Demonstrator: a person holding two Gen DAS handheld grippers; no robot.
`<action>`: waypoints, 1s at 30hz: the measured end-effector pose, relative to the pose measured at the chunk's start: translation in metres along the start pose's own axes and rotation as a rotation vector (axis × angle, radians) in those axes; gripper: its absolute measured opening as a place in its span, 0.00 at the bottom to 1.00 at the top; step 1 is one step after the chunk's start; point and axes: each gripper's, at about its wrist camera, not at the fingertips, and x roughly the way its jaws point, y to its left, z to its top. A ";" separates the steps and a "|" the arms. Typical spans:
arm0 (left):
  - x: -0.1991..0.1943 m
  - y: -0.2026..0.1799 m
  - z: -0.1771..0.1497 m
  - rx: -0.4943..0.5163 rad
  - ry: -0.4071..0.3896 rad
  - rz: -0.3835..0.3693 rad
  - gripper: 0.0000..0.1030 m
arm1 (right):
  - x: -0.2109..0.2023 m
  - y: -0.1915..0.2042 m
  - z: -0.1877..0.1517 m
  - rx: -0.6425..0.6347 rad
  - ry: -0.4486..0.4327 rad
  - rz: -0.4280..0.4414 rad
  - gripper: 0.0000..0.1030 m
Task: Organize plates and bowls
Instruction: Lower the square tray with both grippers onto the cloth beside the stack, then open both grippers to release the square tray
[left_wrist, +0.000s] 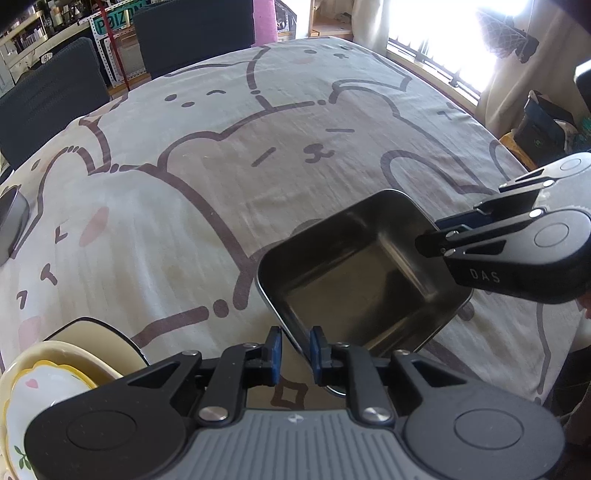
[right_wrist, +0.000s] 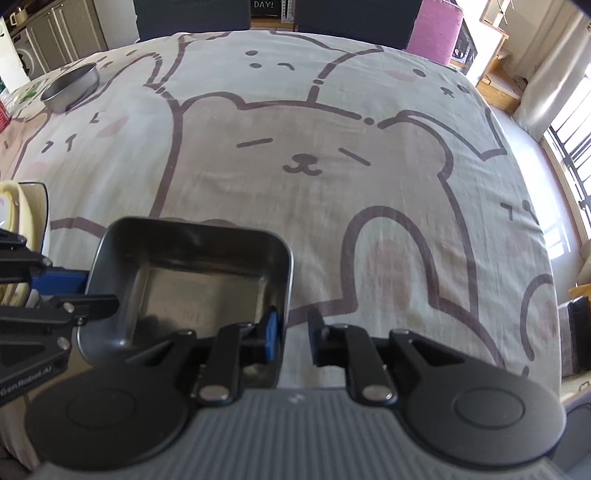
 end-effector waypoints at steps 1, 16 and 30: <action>0.000 0.000 0.000 0.000 0.000 0.000 0.19 | 0.000 0.001 0.000 -0.002 0.000 -0.001 0.18; -0.001 -0.001 0.000 0.004 -0.003 0.011 0.22 | 0.000 0.000 -0.004 0.006 -0.005 0.004 0.23; -0.017 0.001 0.005 -0.037 -0.040 -0.013 0.41 | -0.010 -0.006 -0.009 0.021 -0.027 0.047 0.40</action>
